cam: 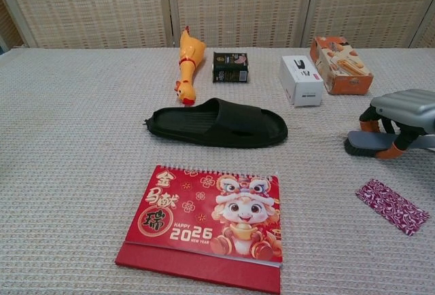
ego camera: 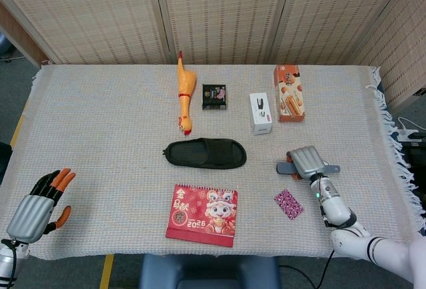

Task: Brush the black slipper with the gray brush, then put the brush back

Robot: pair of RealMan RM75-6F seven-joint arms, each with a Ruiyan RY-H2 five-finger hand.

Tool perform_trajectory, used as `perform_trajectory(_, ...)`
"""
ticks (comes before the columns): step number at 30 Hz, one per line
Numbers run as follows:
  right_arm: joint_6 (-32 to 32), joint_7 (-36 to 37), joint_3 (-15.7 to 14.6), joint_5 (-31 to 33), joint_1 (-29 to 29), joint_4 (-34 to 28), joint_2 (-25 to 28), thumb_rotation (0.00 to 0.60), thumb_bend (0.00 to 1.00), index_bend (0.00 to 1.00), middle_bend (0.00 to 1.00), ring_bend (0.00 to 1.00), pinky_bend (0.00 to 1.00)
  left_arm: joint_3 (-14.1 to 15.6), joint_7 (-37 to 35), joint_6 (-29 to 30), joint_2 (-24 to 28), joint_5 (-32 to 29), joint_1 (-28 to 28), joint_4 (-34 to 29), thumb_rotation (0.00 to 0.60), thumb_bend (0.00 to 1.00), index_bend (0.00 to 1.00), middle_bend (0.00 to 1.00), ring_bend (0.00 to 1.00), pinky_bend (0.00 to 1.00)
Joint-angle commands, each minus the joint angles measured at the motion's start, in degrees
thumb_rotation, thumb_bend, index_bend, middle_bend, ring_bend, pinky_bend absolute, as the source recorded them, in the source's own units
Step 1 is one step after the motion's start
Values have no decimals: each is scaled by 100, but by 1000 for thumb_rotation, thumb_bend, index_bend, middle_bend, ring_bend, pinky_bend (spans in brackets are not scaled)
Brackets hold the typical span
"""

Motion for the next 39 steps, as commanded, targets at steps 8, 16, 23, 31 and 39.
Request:
perform_trajectory(8, -439, 103, 18, 223, 4, -227, 265, 600, 378, 0, 12, 2, 370, -15, -10, -109, -22, -104, -28, 37, 600, 479, 0, 0, 0, 111)
perform_trajectory(16, -306, 186, 53, 158, -69, -800, 729, 600, 287, 0, 0, 0, 314, -14, 30, -107, -13, -123, -21, -1, 600, 477, 0, 0, 0, 115)
perform_trajectory(23, 195, 45, 96, 80, -243, -1692, 1395, 600, 211, 0, 0, 0, 273, 0, 87, -139, 1, -139, -21, -46, 600, 478, 0, 0, 0, 116)
perform_trajectory(31, 2493, 586, -294, -1605, -1376, -2518, 1844, 600, 205, 0, 0, 0, 103, -9, 99, 66, -19, -26, 28, -14, 600, 480, 0, 0, 0, 116)
perform_trajectory(39, 4504, 625, -910, -2563, -2808, -1582, 1295, 600, 205, 0, 0, 0, 0, -142, -30, 357, -196, 52, 33, 242, 600, 479, 0, 0, 0, 107)
